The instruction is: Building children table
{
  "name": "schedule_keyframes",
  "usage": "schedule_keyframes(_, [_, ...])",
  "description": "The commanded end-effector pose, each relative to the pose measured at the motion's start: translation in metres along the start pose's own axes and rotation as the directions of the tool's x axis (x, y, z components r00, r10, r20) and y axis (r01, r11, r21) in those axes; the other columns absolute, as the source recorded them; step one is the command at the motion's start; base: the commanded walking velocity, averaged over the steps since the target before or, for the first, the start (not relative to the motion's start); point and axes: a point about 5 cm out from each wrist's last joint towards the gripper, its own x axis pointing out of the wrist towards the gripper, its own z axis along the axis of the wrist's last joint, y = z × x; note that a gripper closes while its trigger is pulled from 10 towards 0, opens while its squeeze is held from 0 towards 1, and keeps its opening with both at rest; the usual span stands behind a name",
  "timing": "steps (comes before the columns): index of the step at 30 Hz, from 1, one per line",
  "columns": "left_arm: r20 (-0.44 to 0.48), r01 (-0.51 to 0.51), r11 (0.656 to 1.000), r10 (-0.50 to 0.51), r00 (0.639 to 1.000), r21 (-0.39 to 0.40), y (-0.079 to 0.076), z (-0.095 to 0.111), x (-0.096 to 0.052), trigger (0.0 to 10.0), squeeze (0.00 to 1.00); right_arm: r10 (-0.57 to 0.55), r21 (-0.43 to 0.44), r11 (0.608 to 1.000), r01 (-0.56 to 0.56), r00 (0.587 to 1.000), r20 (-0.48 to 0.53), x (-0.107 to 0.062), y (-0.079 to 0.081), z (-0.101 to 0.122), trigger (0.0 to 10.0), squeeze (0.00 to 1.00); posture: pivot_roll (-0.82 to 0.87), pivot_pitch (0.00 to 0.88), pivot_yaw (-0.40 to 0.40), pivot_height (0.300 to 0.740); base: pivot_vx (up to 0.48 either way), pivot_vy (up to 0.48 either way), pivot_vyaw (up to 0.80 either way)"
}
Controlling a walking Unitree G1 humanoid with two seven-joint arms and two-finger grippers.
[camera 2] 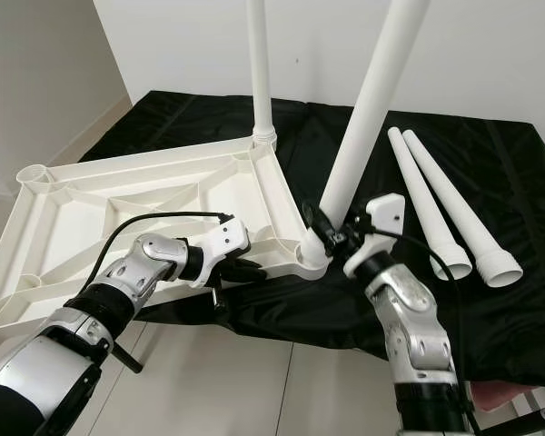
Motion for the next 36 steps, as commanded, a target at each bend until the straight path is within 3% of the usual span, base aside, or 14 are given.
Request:
schedule_keyframes(1, [0.003, -0.007, 1.0, 0.007, 1.0, -0.013, -0.001, -0.003, -0.002, 10.0, 0.0, 0.008, 0.004, 1.0, -0.008, 1.0, 0.007, 0.003, 0.002, -0.002, 10.0, 0.0, -0.17, 0.097, 0.087, 0.74, 0.0, 0.0, 0.0])
schedule_keyframes(17, [0.003, 0.008, 1.0, -0.008, 1.0, -0.004, -0.003, -0.002, -0.001, 10.0, 0.0, 0.008, -0.015, 1.0, -0.009, 0.997, -0.074, -0.007, -0.002, -0.024, 10.0, 0.0, -0.18, 0.1, 0.088, 0.74, 0.0, 0.0, 0.0])
schedule_keyframes(36, [-0.001, 0.01, 1.0, -0.01, 1.0, -0.006, -0.004, -0.002, -0.001, 10.0, 0.0, 0.019, -0.025, 0.999, -0.02, 0.997, -0.074, -0.007, -0.002, -0.024, 10.0, 0.0, -0.18, 0.108, 0.087, 0.74, 0.0, 0.0, 0.0])
